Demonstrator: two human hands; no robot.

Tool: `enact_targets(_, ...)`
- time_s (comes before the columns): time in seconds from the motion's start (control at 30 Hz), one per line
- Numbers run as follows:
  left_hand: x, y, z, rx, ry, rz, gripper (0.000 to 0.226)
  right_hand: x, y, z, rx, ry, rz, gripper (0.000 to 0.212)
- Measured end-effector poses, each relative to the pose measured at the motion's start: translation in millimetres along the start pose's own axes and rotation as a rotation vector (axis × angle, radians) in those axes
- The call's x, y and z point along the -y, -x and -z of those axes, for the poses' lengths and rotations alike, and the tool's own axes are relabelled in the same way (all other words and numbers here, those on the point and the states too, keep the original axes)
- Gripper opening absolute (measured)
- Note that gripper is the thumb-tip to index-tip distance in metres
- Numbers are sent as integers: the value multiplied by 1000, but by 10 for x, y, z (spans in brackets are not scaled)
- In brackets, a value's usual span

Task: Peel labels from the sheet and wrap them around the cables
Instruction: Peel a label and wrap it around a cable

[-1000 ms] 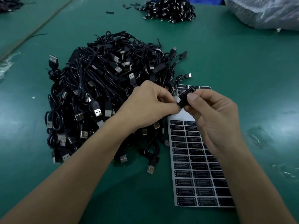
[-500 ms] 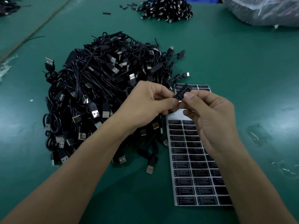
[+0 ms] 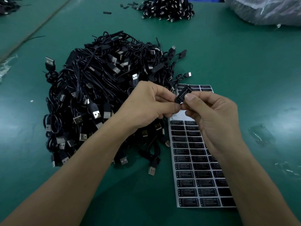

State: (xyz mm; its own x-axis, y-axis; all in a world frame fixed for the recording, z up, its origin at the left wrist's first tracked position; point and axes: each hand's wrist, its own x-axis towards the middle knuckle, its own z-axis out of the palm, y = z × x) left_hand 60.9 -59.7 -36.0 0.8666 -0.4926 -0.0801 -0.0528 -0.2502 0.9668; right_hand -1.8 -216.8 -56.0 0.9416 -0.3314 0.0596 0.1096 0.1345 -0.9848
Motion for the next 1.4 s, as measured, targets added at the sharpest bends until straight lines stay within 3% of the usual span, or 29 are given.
enact_targets(0.47,-9,4,-33,-30,11,21,12,-64,-28,15,-23,56,21,3)
enact_targets(1.4,-6,4,-23,-11,59,58,18,-98,17,-71,-170,148,78,10)
